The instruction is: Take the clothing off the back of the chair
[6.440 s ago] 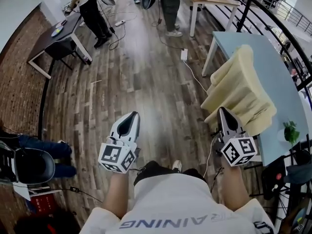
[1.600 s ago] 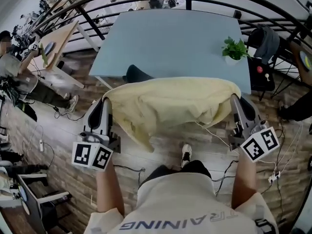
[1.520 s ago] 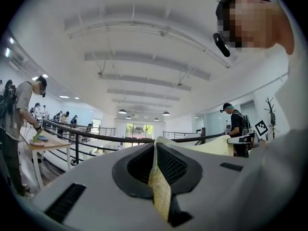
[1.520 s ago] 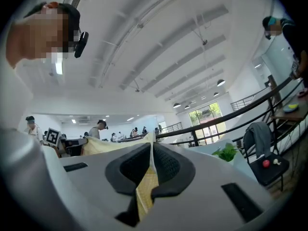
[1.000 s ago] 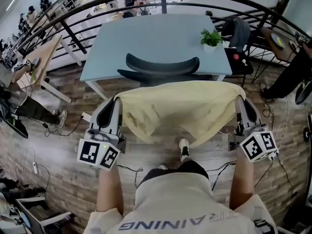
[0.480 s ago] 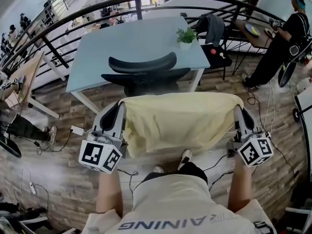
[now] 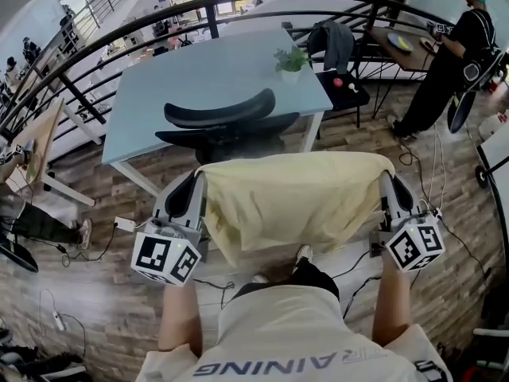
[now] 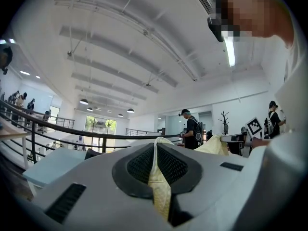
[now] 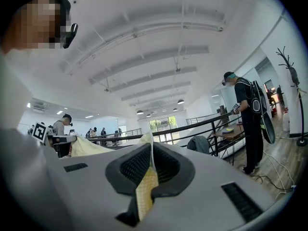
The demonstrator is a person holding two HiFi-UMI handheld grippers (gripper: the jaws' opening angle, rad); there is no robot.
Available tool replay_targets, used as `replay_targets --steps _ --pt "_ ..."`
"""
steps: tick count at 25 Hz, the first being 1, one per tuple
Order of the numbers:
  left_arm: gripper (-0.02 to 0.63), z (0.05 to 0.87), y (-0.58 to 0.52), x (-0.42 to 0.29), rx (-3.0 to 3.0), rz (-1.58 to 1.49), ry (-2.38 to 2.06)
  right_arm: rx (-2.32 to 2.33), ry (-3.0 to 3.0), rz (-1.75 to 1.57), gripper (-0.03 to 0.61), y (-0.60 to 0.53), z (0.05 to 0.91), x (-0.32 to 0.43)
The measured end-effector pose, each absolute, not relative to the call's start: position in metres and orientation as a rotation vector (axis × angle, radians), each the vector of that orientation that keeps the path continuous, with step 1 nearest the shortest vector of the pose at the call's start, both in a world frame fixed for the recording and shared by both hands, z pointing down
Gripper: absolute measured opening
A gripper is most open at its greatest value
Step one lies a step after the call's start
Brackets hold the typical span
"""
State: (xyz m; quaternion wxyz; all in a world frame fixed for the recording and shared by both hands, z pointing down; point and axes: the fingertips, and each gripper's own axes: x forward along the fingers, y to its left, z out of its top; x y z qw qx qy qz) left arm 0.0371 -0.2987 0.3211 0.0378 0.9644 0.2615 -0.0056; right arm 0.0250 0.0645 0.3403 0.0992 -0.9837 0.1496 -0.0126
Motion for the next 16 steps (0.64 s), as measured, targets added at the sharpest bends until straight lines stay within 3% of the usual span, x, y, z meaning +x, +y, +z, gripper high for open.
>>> replay_targets --steps 16 --pt "0.046 0.327 -0.309 0.040 2.946 -0.004 0.775 -2.907 0.476 -0.059 0.032 0.051 0.344 0.032"
